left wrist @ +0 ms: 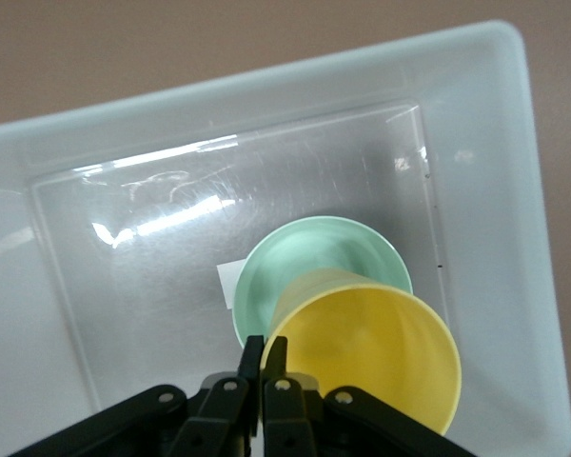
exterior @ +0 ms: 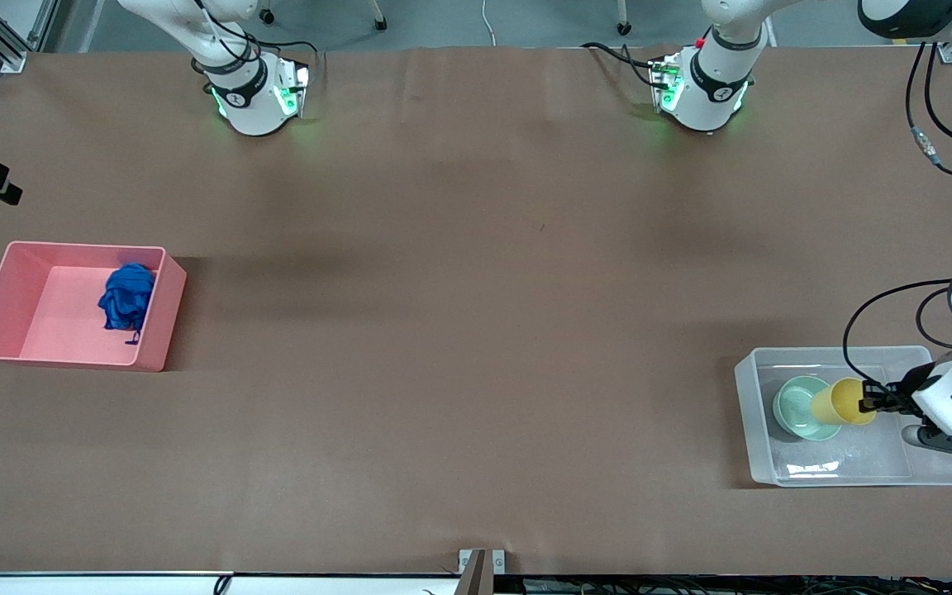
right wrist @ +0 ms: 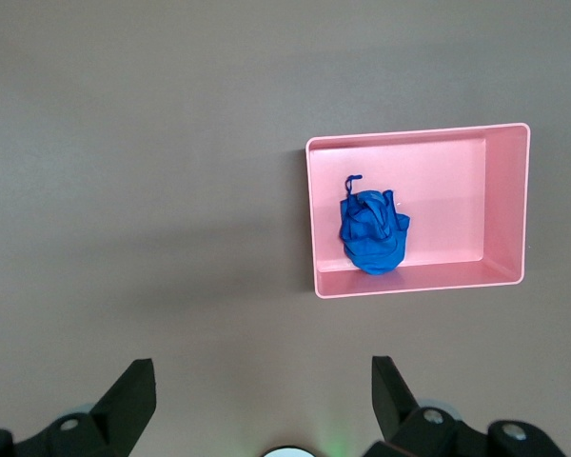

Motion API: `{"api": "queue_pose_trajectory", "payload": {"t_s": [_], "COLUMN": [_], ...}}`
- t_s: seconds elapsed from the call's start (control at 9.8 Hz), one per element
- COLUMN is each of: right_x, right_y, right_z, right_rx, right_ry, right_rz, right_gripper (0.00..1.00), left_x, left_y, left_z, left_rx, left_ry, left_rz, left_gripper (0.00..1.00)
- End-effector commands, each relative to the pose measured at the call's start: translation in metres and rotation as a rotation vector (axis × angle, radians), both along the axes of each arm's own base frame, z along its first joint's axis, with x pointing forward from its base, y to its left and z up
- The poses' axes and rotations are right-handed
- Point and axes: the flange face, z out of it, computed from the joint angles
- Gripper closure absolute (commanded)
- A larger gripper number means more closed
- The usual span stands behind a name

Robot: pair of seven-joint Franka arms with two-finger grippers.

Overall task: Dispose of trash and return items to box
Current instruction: 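Lower the yellow cup into the green bowl and open the left gripper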

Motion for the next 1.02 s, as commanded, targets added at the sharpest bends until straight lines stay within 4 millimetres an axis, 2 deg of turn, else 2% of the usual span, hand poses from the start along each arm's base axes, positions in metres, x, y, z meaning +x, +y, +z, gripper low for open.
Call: {"api": "queue_pose_trajectory", "payload": {"t_s": [0.0,0.2,0.31,0.41,0.61,0.71,0.82,0.92], "right_x": [-0.004,-0.004,-0.004,-0.004,-0.004,-0.004,-0.004,-0.004], "right_y": [-0.003,-0.003,-0.003,-0.003,-0.003,-0.004,-0.005,-0.005], "right_z": [-0.001,-0.001,-0.001,-0.001,-0.001,-0.002,-0.002,-0.002], "right_rx": [0.005,0.005,0.005,0.005,0.005,0.007,0.007,0.007], "right_ry": [0.005,0.007,0.007,0.005,0.002,0.005,0.005,0.005], "right_rz": [0.002,0.002,0.002,0.002,0.002,0.001,0.000,-0.002], "right_gripper": [0.00,0.00,0.00,0.00,0.00,0.00,0.00,0.00], "left_x": [0.004,0.001,0.001,0.001,0.001,0.002,0.005,0.008], "left_y": [0.004,0.005,0.006,0.005,-0.003,-0.006,-0.013,-0.029], "left_z": [-0.039,-0.054,-0.055,-0.055,-0.049,-0.030,-0.004,0.027], "left_rx": [0.007,0.002,0.000,0.000,0.004,0.009,0.017,0.032], "left_ry": [0.003,-0.004,-0.004,-0.004,-0.007,-0.028,-0.063,-0.101], "left_rz": [-0.013,-0.006,0.000,0.006,-0.006,-0.012,-0.022,-0.035], "left_gripper": [1.00,0.96,0.89,0.75,0.18,0.04,0.01,0.00]}}
